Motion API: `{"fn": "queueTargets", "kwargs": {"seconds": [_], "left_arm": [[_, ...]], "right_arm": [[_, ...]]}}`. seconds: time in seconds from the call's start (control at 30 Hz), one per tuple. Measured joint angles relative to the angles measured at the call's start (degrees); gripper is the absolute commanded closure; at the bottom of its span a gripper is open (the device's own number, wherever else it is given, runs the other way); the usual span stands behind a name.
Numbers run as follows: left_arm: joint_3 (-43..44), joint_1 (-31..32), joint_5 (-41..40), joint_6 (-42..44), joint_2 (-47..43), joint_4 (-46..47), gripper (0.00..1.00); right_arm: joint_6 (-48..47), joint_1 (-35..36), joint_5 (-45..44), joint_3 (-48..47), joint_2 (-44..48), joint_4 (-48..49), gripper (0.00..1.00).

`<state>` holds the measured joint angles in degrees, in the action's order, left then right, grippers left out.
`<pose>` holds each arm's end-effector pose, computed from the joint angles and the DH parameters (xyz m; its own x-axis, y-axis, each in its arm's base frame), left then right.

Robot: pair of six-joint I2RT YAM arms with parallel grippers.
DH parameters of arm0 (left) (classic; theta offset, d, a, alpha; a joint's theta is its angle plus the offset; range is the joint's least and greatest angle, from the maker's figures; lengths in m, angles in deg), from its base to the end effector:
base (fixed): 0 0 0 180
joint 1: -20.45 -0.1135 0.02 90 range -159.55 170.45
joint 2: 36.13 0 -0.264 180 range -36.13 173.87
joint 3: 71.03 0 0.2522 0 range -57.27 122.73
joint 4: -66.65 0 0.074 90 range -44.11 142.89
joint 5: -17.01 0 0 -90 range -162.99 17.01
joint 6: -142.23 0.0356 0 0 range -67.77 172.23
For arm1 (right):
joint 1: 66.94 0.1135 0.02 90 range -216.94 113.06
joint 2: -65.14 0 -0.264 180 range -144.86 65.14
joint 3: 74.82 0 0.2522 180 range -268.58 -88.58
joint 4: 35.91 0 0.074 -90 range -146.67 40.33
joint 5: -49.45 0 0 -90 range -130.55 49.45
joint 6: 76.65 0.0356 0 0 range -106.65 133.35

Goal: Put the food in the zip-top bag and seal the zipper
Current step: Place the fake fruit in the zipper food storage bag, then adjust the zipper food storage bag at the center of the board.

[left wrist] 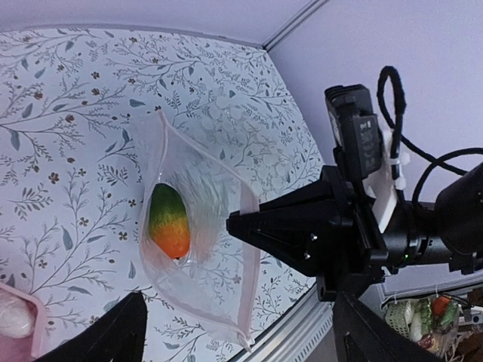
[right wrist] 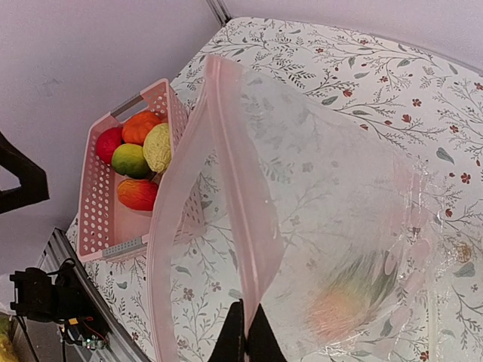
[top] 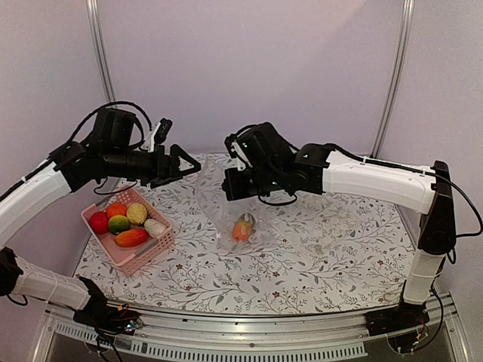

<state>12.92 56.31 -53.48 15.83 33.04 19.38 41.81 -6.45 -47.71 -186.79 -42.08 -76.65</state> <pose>0.2043 -0.1624 0.3668 -0.8135 -0.1021 -0.5725 0.3699 0.6688 -0.6449 0.2196 0.3789 0.3223 -0.6423 -0.1749 -0.7462 -0.5775 0.7505 0.3212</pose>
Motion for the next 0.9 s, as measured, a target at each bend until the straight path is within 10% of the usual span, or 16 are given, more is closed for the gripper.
{"fn": "queueTargets", "kwargs": {"seconds": [0.37, 0.9], "left_arm": [[-6.2, 0.0, -5.0, -2.4, 0.4, -2.2, 0.26], [-10.1, 0.0, -0.7, -6.4, 4.8, 4.9, 0.74]], "right_arm": [[0.0, 0.0, -0.1, 0.0, 0.0, 0.0, 1.0], [0.0, 0.0, -0.3, -0.2, 0.0, -0.1, 1.0]]}}
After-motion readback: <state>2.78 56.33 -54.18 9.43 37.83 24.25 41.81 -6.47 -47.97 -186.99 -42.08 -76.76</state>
